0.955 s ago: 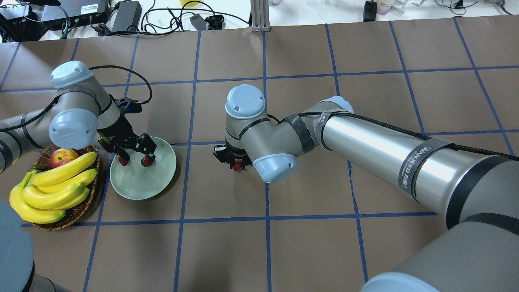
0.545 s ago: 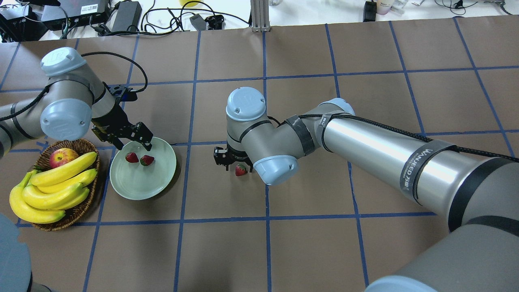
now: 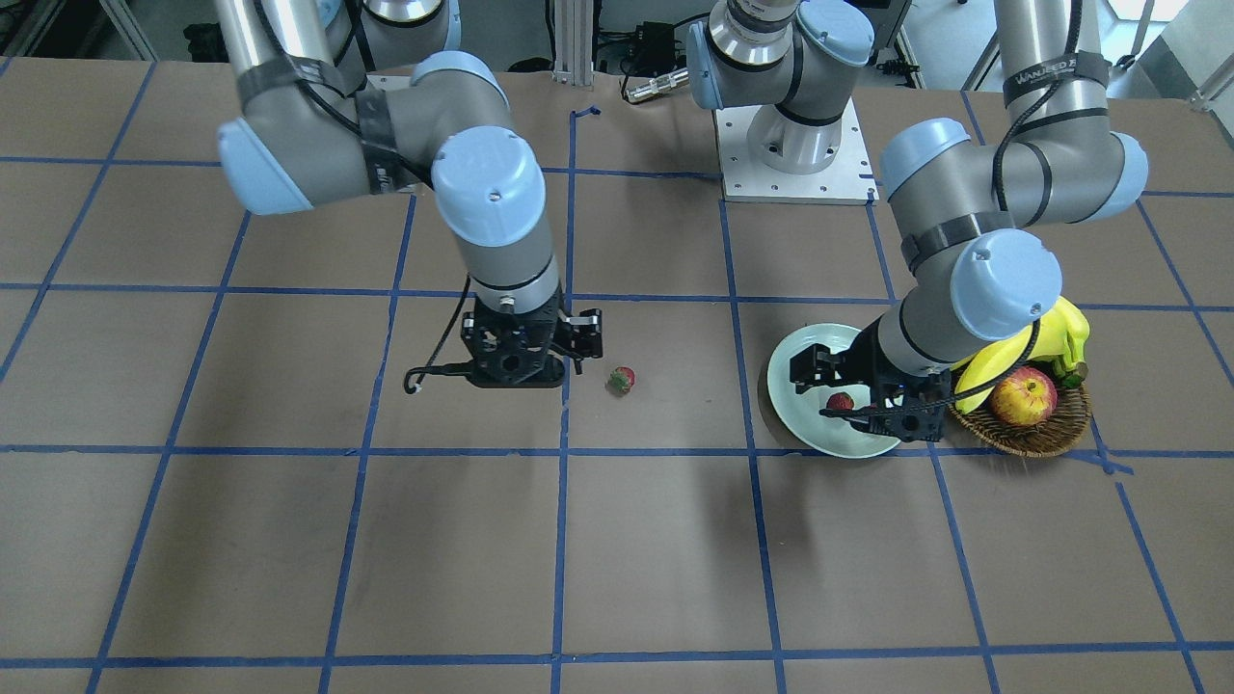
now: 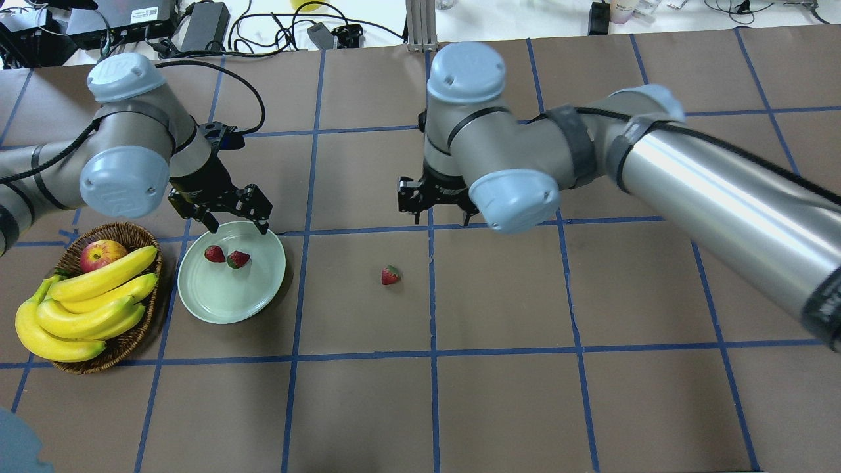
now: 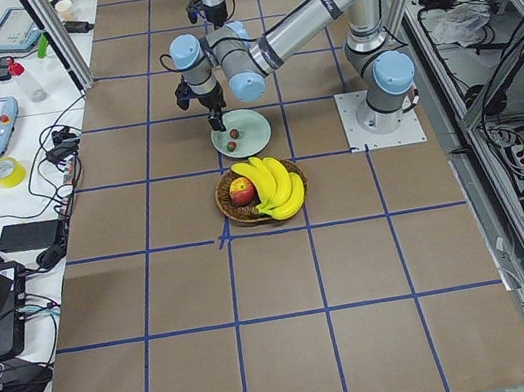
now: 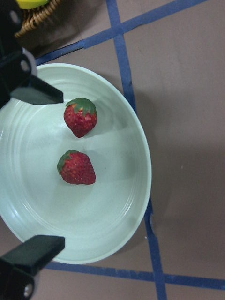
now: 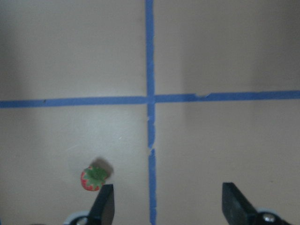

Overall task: Collect all strawberries into plate
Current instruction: 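Grasp the midway strawberry with the left gripper while the right arm withdraws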

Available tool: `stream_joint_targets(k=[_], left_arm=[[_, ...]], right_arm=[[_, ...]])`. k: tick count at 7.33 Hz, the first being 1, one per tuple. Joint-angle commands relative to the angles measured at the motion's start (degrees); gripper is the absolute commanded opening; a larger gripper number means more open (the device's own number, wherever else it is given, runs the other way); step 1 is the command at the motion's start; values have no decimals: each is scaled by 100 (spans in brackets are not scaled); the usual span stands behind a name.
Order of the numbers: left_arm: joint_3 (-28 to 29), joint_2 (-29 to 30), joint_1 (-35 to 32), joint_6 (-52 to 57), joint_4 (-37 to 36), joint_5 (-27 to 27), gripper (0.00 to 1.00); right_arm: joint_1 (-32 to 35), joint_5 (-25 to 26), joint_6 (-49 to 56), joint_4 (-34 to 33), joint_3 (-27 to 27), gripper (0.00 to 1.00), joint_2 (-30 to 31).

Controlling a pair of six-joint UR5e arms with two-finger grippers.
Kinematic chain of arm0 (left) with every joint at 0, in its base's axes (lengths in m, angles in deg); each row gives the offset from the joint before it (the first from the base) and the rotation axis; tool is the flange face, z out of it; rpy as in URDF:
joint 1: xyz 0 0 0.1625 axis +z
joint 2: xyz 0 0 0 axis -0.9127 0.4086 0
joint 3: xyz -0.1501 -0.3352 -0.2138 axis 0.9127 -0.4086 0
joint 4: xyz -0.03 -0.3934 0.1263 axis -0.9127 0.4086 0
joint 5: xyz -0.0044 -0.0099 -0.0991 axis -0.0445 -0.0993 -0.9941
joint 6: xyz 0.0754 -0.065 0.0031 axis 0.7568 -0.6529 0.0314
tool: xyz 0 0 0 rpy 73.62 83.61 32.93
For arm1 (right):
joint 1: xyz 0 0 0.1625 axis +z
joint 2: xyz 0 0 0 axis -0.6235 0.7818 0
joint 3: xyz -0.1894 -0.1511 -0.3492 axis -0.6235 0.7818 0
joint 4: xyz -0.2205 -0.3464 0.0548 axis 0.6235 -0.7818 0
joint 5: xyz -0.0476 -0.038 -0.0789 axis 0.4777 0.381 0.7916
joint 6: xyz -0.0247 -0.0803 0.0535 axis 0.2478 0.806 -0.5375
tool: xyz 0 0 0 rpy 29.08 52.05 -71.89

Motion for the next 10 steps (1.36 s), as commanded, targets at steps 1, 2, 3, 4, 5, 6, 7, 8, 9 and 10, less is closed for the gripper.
stream_joint_targets(k=[1, 2, 3, 4, 5, 6, 7, 8, 9, 10], left_arm=[[-6, -20, -1145, -369, -65, -34, 100], [-24, -2, -1760, -378, -100, -7, 100], [-50, 128, -2184, -387, -379, -42, 100], [-128, 199, -2379, -422, -539, -51, 100], [-408, 243, -2538, -422, -853, -51, 97], [-976, 322, -2583, -422, -1849, -51, 94], [-1347, 445, -2584, -422, -2772, -60, 94], [-1359, 550, -2584, -422, -2921, -60, 94], [-1360, 621, -2584, -405, -3026, -60, 94], [-1351, 691, -2584, -413, -3271, -60, 94]], right_arm=[[-709, 487, 312, 993, 227, 92, 714], [-920, 726, 356, 1223, 237, 100, 1030], [-1079, 737, 374, 1416, 280, 100, 1268], [-1150, 720, 461, 1732, 446, 100, 1270], [-1203, 728, 523, 1787, 570, 100, 1244], [-1239, 728, 524, 1796, 606, 100, 1244], [-1256, 720, 524, 1744, 641, 100, 1244], [-1248, 667, 524, 1752, 798, 100, 1244], [-1248, 641, 524, 1778, 1034, 100, 1218], [-1248, 640, 515, 1796, 1150, 100, 1183]])
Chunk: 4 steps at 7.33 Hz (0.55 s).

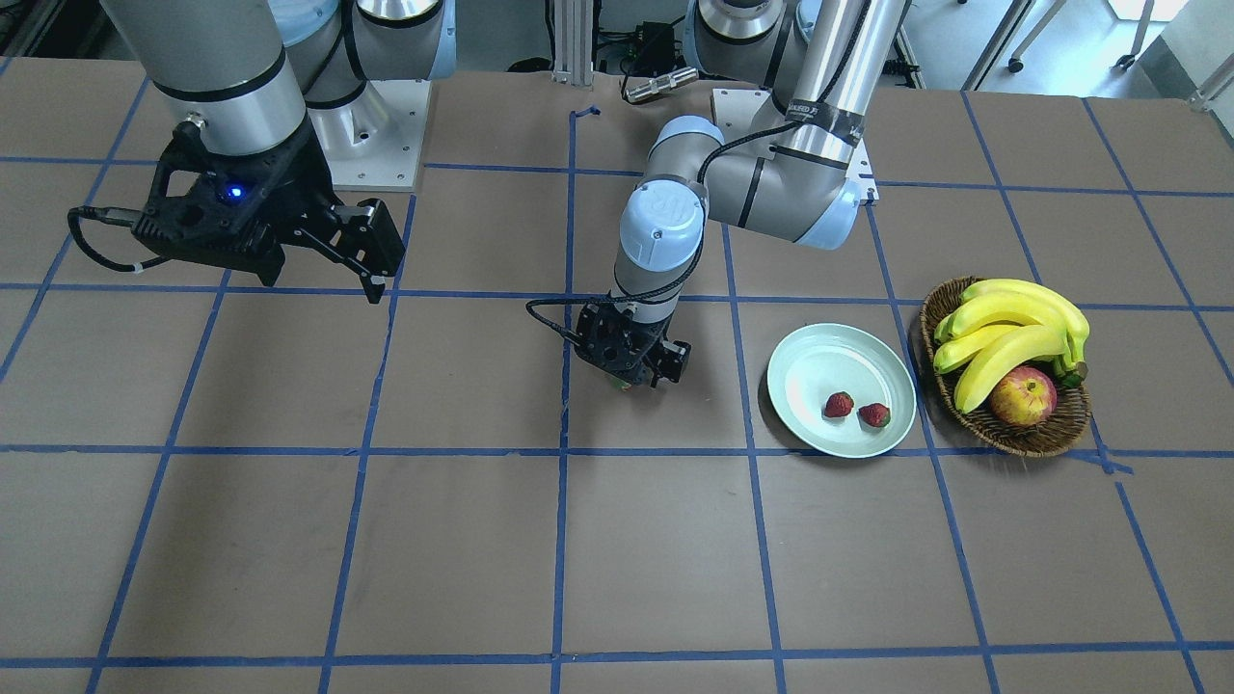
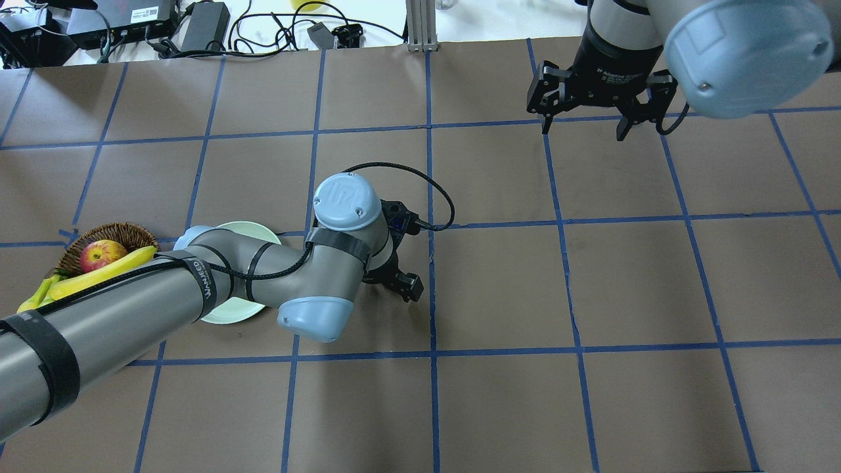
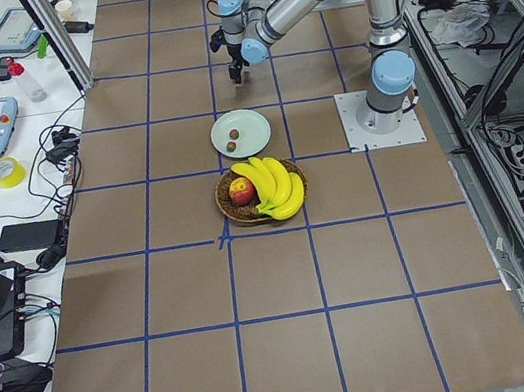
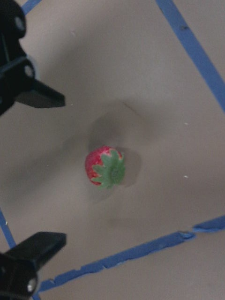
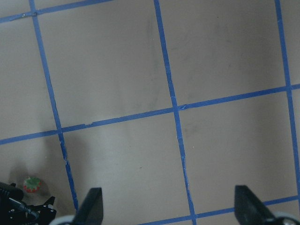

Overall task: Collect all strawberries into plate
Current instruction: 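Grasp the midway strawberry with the left gripper while the right arm withdraws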

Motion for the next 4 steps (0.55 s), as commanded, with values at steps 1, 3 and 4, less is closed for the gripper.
stream_joint_targets(k=[1, 3, 4], left_arm=[[22, 118, -3, 0, -395, -18, 94], [84, 127, -12, 8, -396, -10, 88], [84, 127, -12, 8, -387, 8, 83]], right_arm=[[-2, -16, 2, 40, 184, 100, 24], [7, -42, 2, 283, 263, 100, 86], [15, -60, 2, 686, 368, 100, 95]])
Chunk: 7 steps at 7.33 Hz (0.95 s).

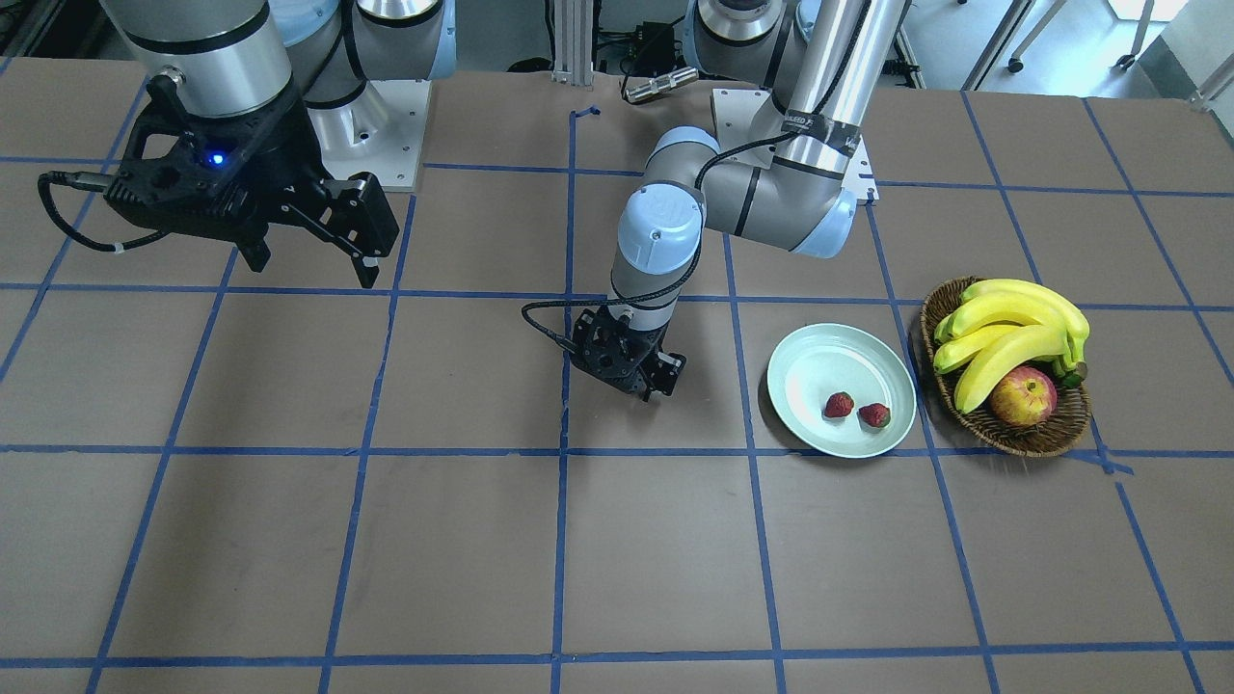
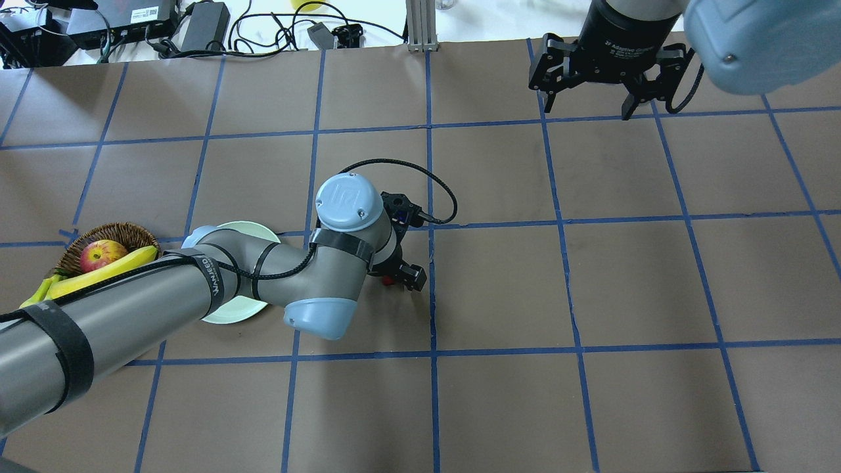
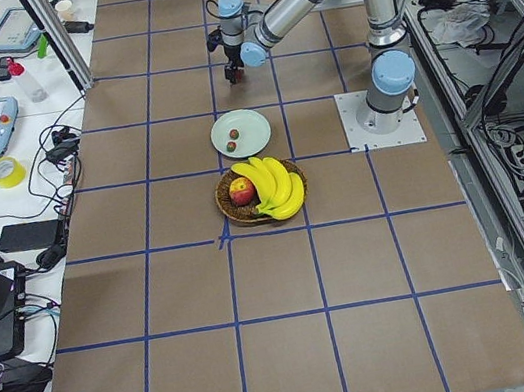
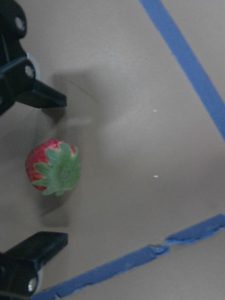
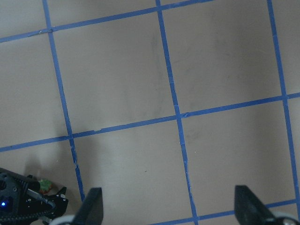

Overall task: Collect all strawberries into plate
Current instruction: 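Grasp the midway strawberry with the left gripper while the right arm withdraws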

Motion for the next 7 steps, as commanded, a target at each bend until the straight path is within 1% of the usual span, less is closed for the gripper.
stream_joint_targets(k=[1, 2, 3, 4, 5, 6, 7], left_arm=[[-26, 14, -2, 5, 16, 53, 51], [0, 5, -2, -4, 34, 44, 43], [0, -12, -2, -4, 34, 36, 24], [17, -30, -2, 109, 43, 53, 12], [18, -91, -2, 119, 51, 62, 4], [61, -144, 7, 102, 95, 88, 0], [279, -188, 68, 93, 313, 106, 0]], right_arm=[[6, -14, 37, 395, 121, 100, 10], [14, -5, 499, 386, 121, 100, 10], [6, -22, 677, 386, 103, 100, 10], [23, -22, 662, 360, 86, 100, 10], [23, -22, 670, 351, 77, 100, 10], [15, -14, 679, 351, 33, 100, 10], [23, -14, 688, 351, 33, 100, 10]])
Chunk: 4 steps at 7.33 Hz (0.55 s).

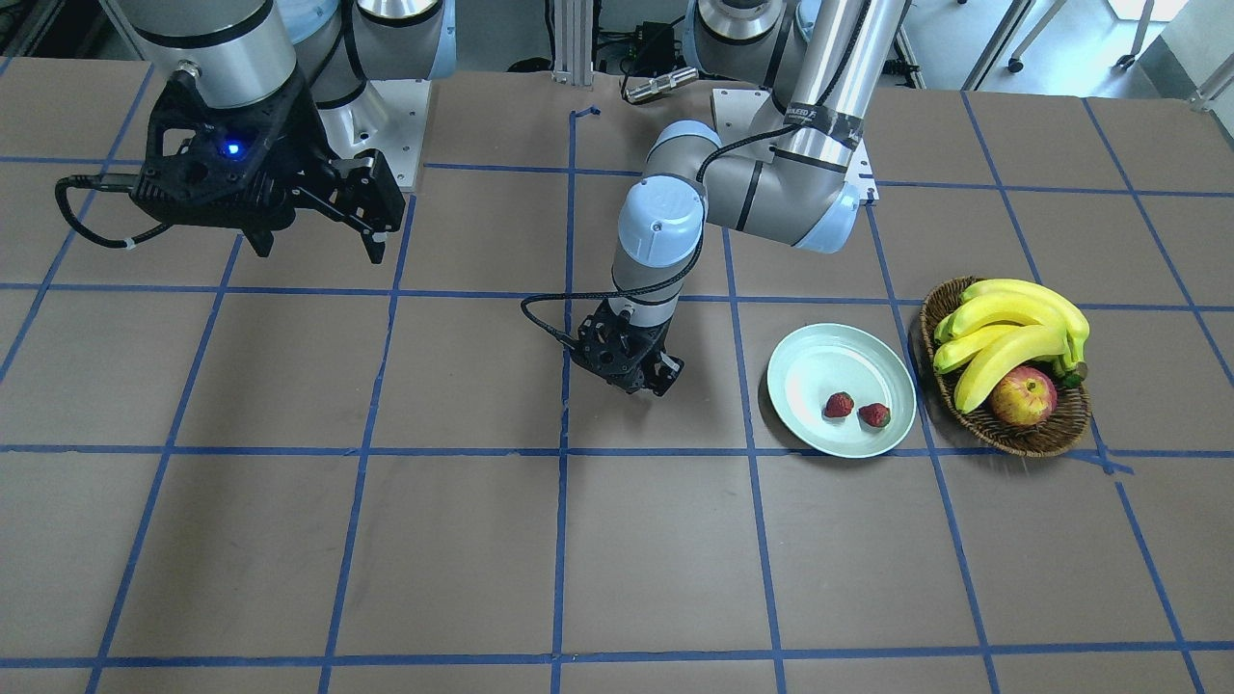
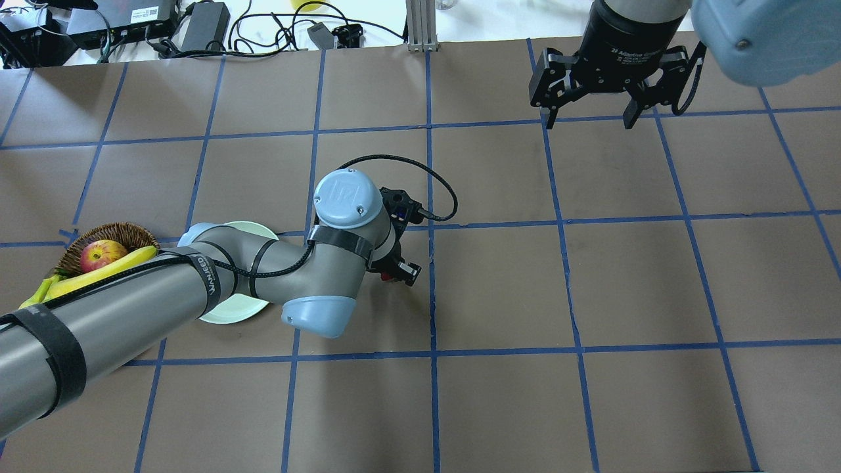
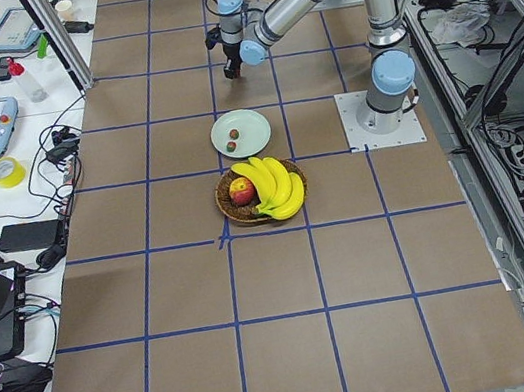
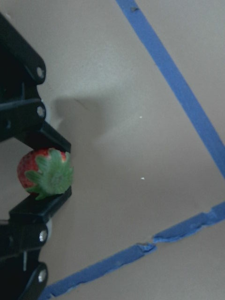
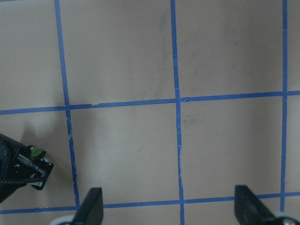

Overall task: Collect all strawberries into plate
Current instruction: 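Grasp the midway strawberry with the left gripper while the right arm withdraws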

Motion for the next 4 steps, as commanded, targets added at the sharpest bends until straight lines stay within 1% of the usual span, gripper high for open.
stream_joint_targets(k=[1, 2, 3, 4], left_arm=[[623, -138, 214, -15, 719, 50, 0], [1054, -260, 416, 2, 1264, 259, 0], [1458, -357, 818, 20, 1669, 305, 0], [1680, -445, 1301, 37, 2065, 279, 0]], right_arm=[[5, 3, 15, -2, -17, 100, 0], [-4, 3, 15, 6, -17, 100, 0], [-4, 3, 15, 6, -26, 100, 0], [-13, 3, 15, 6, -34, 100, 0]])
